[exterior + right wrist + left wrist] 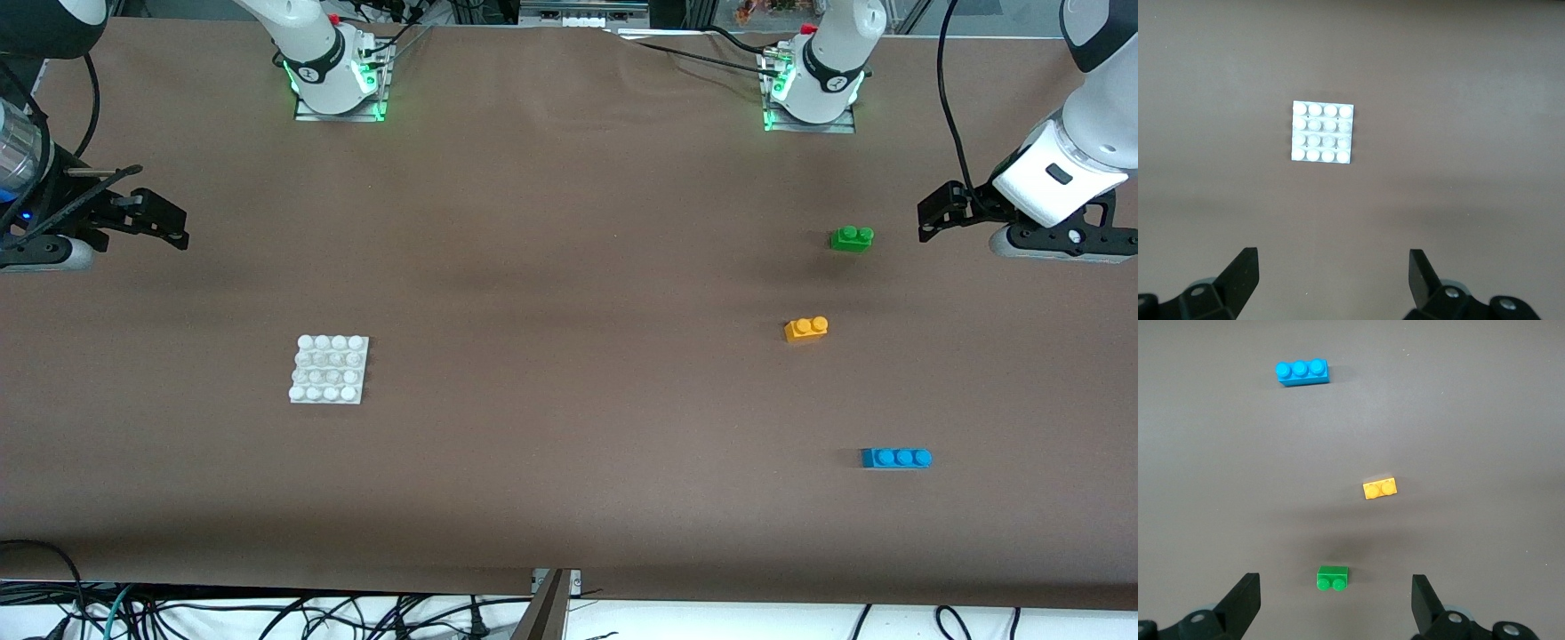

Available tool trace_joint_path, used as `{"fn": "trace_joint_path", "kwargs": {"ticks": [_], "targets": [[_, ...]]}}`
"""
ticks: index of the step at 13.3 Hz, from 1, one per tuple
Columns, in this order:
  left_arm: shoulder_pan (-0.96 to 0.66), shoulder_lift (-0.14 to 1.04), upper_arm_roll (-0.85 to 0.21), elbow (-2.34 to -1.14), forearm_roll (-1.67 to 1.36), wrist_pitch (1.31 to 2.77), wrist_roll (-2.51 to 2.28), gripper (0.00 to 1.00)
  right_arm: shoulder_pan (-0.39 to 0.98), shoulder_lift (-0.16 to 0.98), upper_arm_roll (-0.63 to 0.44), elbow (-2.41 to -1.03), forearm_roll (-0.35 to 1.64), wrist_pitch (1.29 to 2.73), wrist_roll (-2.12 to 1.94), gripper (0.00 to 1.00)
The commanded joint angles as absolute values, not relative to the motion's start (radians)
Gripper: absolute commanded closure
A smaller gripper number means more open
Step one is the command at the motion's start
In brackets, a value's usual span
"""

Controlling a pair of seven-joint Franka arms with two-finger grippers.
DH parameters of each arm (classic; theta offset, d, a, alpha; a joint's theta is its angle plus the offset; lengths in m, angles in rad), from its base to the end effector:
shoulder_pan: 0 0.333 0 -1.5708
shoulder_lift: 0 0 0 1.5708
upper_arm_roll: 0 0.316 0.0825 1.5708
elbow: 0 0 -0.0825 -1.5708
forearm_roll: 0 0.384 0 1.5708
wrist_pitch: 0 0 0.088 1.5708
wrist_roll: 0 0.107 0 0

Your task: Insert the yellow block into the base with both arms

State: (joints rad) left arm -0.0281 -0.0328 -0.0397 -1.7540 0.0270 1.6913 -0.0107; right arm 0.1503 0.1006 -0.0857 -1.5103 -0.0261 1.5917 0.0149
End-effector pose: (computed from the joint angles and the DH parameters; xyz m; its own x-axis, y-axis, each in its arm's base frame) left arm 0.5478 -0.0349 0.5660 0.9977 -0.0602 -0.0297 -0.0611 -0.9977 -0.0283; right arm 0.5854 0.0377 0.5977 0.9986 0.0505 -0.0183 0.0511 -0.9981 0.0349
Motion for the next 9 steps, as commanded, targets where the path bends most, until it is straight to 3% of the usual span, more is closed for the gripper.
{"fn": "trace_joint_path", "kwargs": {"ticks": [1,9], "targets": [[-0.029,-0.02,-0.04,-1.721,0.029,1.667,0.005,0.0,0.152,0.095,-0.083,-1.512,-0.012,1.601,0.028,0.0],[-0.028,-0.018,-0.04,-1.723,0.029,1.664,0.005,0.0,0.15,0.101,-0.084,-1.502,-0.014,1.609,0.023,0.0]]}}
